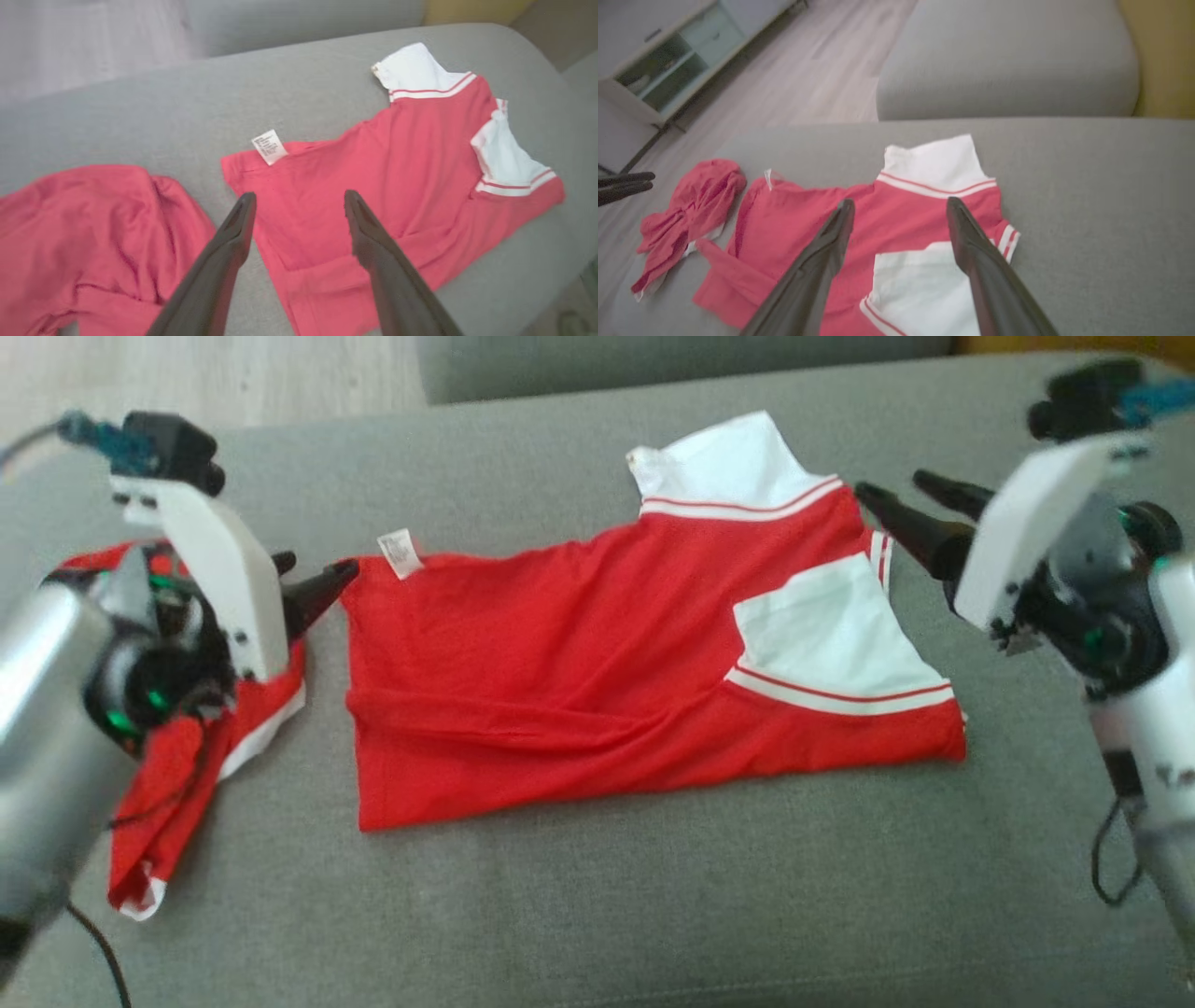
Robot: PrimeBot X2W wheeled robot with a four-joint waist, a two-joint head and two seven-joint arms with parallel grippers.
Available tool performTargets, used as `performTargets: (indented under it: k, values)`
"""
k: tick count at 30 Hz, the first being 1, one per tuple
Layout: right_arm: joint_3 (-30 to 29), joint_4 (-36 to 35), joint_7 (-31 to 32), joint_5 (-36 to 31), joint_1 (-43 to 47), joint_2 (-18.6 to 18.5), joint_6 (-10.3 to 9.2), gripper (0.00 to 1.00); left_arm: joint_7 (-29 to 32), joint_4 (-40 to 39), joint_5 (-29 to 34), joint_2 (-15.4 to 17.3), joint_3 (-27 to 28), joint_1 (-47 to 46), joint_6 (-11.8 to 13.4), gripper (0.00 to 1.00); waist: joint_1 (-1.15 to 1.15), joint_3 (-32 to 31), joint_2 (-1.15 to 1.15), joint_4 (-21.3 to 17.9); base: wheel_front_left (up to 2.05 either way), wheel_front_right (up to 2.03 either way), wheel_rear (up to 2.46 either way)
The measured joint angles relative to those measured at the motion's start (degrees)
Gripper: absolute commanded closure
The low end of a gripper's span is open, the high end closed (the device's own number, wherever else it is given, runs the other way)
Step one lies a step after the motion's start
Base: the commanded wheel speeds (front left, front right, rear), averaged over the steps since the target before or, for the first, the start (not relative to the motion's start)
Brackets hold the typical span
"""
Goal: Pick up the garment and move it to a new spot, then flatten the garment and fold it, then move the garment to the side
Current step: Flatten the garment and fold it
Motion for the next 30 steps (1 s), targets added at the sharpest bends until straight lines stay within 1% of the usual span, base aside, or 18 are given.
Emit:
performTargets:
  k: [2, 5, 8, 10, 13, 16, 18, 20, 23, 25, 30]
  values:
    - [-1.3, -1.5, -6.8, -1.1, 2.6, -0.5, 0.0, 0.0, -6.2, -2.0, 3.4, -0.2, 0.1, 2.6, 1.5, 0.0, 0.0, -1.1, 0.0, 0.2, 0.0, 0.0, 0.0]
    - [-4.9, -2.9, -16.3, -4.1, 7.0, -0.6, 0.0, 0.0, -16.3, -6.1, 6.2, -1.7, 1.1, 7.8, 4.9, 0.0, 0.0, -2.7, 0.0, 0.5, 0.0, 0.0, 0.0]
    - [-8.6, -4.7, -23.7, -7.5, 11.8, 0.1, 0.0, 0.0, -24.9, -9.4, 9.3, -1.7, 2.0, 12.0, 7.0, 0.0, 0.0, -3.9, 0.0, 0.9, 0.0, 0.0, 0.0]
    - [-10.1, -6.2, -27.4, -9.4, 15.5, 1.3, 0.0, 0.0, -30.7, -10.6, 10.6, -1.5, 3.4, 14.9, 8.8, 0.0, 0.0, -4.5, 0.0, 1.1, 0.0, 0.0, 0.0]
    - [-12.2, -7.3, -31.3, -12.8, 21.8, 3.7, 0.0, 0.0, -38.9, -12.2, 13.8, -0.8, 4.5, 19.6, 11.7, 0.0, 0.0, -5.0, 0.0, 1.2, 0.0, 0.0, 0.0]
    - [-14.9, -7.7, -33.4, -14.8, 27.6, 6.1, 0.0, 0.0, -45.2, -13.8, 15.0, -0.8, 6.0, 25.0, 14.2, 0.0, 0.0, -5.4, 0.0, 1.1, 0.0, 0.0, 0.0]
    - [-16.0, -7.5, -33.7, -15.6, 30.4, 7.3, 0.0, 0.0, -46.5, -14.7, 16.2, -1.1, 6.2, 28.5, 15.3, 0.0, 0.0, -5.6, 0.0, 1.0, 0.0, 0.0, 0.0]
    - [-17.2, -7.0, -33.7, -16.1, 32.5, 8.6, 0.0, 0.0, -46.8, -14.8, 16.3, -1.9, 5.3, 31.8, 15.4, 0.0, 0.0, -5.6, 0.0, 0.9, 0.0, 0.0, 0.0]
    - [-18.6, -6.3, -33.4, -17.9, 34.0, 9.7, 0.0, 0.0, -46.8, -13.9, 15.6, -3.7, 4.4, 35.7, 15.4, 0.0, 0.0, -5.0, 0.0, 0.8, 0.0, 0.0, 0.0]
    - [-19.0, -5.3, -31.7, -19.1, 34.0, 9.9, 0.0, 0.0, -46.6, -12.6, 15.4, -4.5, 3.5, 36.1, 15.3, 0.0, 0.0, -4.5, 0.0, 0.7, 0.0, 0.0, 0.0]
    - [-22.1, -1.5, -25.0, -21.0, 32.5, 11.3, 0.0, 0.0, -42.9, -8.9, 14.8, -5.6, 1.6, 34.5, 14.3, 0.0, 0.0, -2.9, 0.0, 0.9, 0.0, 0.0, 0.0]
